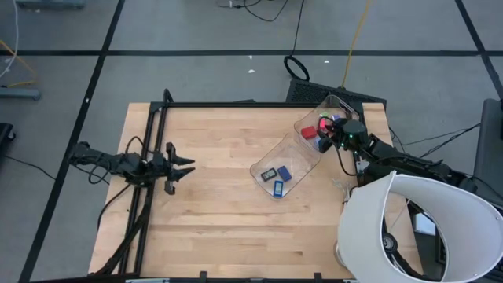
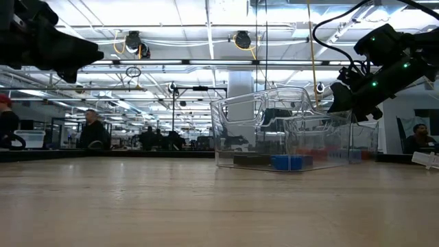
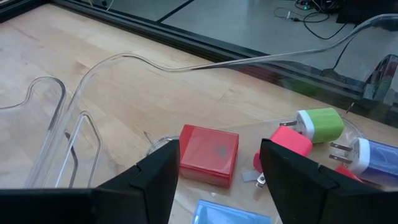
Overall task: Pick & Place Office items
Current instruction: Return to Home Position
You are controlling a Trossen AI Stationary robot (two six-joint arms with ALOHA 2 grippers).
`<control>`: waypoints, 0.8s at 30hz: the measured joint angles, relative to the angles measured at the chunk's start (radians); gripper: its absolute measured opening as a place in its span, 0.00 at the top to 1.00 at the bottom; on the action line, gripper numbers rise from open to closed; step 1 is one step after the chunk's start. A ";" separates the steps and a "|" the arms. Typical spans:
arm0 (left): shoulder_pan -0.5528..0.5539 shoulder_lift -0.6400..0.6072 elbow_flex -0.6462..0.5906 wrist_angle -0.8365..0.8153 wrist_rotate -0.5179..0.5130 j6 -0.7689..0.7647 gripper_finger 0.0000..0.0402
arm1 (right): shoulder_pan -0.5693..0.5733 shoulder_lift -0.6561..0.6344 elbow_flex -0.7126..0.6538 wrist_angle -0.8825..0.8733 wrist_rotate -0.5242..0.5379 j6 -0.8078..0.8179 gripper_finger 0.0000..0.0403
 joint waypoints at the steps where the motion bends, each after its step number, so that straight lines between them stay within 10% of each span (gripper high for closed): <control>1: 0.000 0.001 0.000 -0.001 0.016 0.011 0.70 | 0.000 0.000 0.000 0.000 0.000 0.000 0.47; 19: 0.000 0.001 0.000 -0.006 0.085 0.044 0.70 | 0.000 -0.011 0.001 -0.039 -0.006 0.033 0.47; 24: 0.000 0.000 0.000 -0.006 0.085 0.043 0.70 | -0.001 -0.056 0.001 0.032 -0.208 -0.007 0.47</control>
